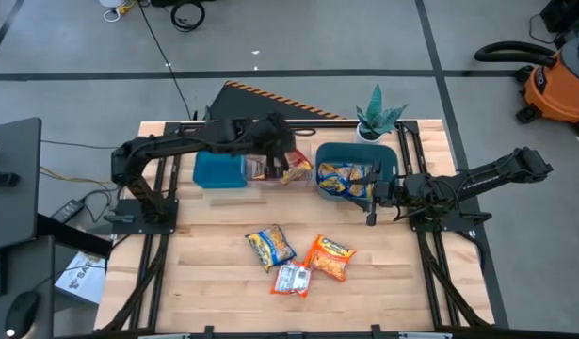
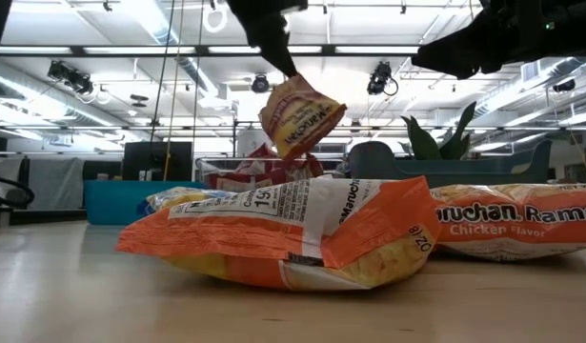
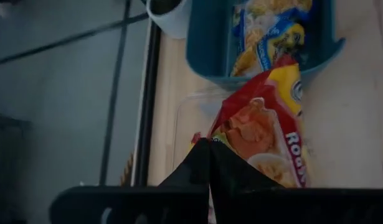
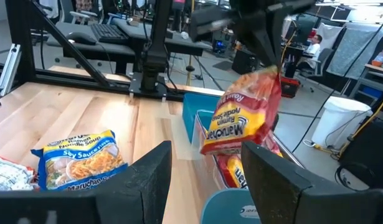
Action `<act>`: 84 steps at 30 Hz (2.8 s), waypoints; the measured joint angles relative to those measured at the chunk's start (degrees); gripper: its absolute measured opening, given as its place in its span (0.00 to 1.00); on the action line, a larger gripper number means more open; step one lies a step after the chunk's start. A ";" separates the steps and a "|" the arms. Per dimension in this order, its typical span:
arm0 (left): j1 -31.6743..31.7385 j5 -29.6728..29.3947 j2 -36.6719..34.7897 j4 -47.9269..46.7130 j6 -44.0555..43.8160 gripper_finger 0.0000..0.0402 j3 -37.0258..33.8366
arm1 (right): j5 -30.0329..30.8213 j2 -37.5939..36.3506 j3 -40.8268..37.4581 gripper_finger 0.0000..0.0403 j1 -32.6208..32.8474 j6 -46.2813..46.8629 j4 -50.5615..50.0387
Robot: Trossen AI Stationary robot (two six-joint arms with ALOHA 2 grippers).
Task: Sort Maruchan noodles
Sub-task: Put the red noodle pack into the transparent bin, then put the blue noodle pack into the green bin
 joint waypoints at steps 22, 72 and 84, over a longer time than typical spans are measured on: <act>11.53 10.07 12.13 8.60 -0.38 0.01 -0.02 | -0.05 0.00 0.00 0.49 -0.22 -0.10 -0.61; 4.14 17.04 14.31 -4.86 -7.13 0.29 0.92 | -0.38 0.02 0.00 0.49 -0.33 0.68 -0.94; -5.63 39.77 3.96 -7.65 -6.50 0.29 -5.83 | -0.32 0.00 0.00 0.49 -0.33 0.66 -1.29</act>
